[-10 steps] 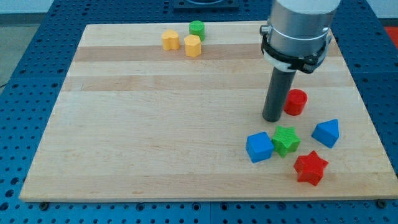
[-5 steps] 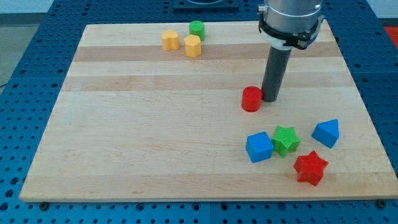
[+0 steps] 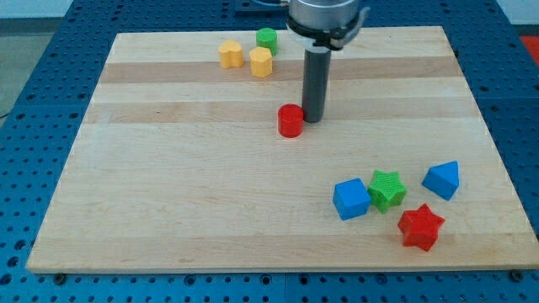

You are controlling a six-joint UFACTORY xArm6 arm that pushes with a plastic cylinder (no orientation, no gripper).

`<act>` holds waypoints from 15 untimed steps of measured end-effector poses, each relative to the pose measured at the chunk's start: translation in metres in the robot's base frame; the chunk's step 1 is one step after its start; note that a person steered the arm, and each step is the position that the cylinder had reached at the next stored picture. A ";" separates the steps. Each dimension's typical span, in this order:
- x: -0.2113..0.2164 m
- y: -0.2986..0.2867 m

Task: Push the red circle in between yellow hexagon and yellow heart

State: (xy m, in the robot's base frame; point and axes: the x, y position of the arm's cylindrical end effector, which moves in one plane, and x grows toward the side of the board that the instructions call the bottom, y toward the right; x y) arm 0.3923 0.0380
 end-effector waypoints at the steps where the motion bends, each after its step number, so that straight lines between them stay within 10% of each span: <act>1: -0.001 -0.004; 5: -0.048 -0.010; 9: 0.038 0.028; 11: -0.056 -0.102; 13: -0.028 -0.148; 15: -0.088 -0.134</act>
State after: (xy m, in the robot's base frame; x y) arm 0.3044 -0.0960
